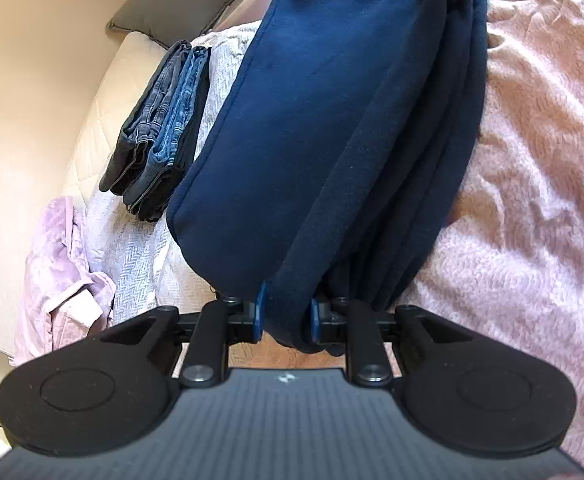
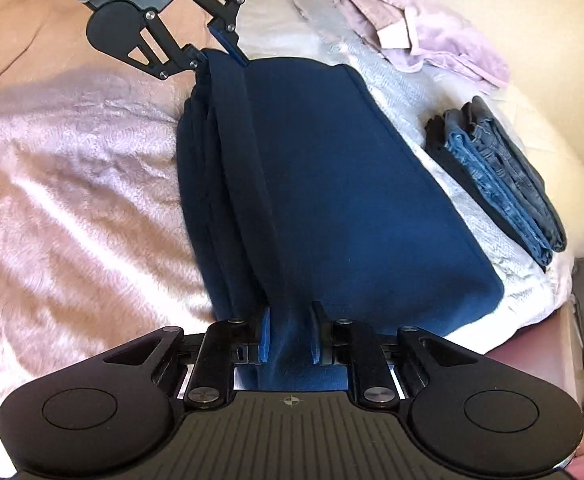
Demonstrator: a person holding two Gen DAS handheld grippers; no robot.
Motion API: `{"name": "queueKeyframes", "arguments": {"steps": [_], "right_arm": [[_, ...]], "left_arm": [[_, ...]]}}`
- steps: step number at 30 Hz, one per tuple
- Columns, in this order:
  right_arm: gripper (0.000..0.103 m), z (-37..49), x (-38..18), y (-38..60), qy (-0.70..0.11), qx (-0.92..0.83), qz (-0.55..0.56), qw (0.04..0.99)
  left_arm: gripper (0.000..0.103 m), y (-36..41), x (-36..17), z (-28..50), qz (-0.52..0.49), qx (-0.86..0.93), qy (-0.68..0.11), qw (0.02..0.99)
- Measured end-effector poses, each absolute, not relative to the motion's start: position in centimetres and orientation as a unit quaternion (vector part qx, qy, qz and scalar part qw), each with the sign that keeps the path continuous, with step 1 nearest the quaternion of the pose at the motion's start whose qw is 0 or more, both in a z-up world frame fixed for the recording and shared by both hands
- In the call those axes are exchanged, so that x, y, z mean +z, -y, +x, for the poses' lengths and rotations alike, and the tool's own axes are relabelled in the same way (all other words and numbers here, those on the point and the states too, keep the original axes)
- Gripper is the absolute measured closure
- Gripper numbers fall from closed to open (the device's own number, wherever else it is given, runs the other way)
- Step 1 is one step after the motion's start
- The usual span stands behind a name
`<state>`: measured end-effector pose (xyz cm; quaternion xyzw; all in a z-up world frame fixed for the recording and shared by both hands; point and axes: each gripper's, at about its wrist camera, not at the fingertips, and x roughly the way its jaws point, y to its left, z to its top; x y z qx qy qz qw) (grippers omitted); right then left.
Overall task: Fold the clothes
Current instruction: 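Lift the folded navy sweatpants with both grippers and carry toward the jeans stack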
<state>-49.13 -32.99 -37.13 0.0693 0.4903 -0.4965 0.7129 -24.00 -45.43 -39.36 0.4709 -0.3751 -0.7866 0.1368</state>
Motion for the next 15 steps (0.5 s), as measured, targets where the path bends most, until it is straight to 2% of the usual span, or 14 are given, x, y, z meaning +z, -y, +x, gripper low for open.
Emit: {"name": "queueKeyframes", "arguments": {"steps": [1,2,3,5,9,11,13,14,15], "right_arm": [[0.085,-49.3,-36.9,32.7,-0.488,-0.503,0.076,0.709],[0.079,-49.5,-36.9,32.3,-0.489,-0.509,0.082,0.704],[0.065,-49.6,-37.2,31.9,-0.496,-0.514,0.083,0.695],[0.055,-49.5,-37.7,31.2,-0.514,-0.524,0.085,0.673],[0.054,-48.3,-36.7,29.2,-0.506,-0.512,0.058,0.692],[0.054,-47.2,-37.6,28.9,-0.517,-0.495,0.030,0.698],[0.054,-46.6,-38.8,29.2,-0.526,-0.487,0.011,0.697],[0.054,-46.4,-39.5,29.6,-0.530,-0.486,0.004,0.695],[0.054,-46.3,-40.2,30.1,-0.538,-0.483,-0.007,0.691]], "left_arm": [[0.084,45.5,-39.4,-24.1,0.473,-0.786,0.374,0.137],[0.084,45.5,-39.4,-24.2,0.475,-0.786,0.372,0.137],[0.084,45.7,-39.3,-24.4,0.477,-0.787,0.368,0.138],[0.083,45.6,-39.2,-24.4,0.479,-0.787,0.363,0.141],[0.081,45.6,-39.1,-24.4,0.478,-0.788,0.358,0.147],[0.076,45.5,-39.0,-24.3,0.475,-0.789,0.358,0.152],[0.061,45.3,-38.7,-23.8,0.471,-0.790,0.362,0.156],[0.058,45.1,-38.5,-23.5,0.469,-0.789,0.364,0.158],[0.049,45.0,-38.4,-23.2,0.466,-0.789,0.367,0.159]]}}
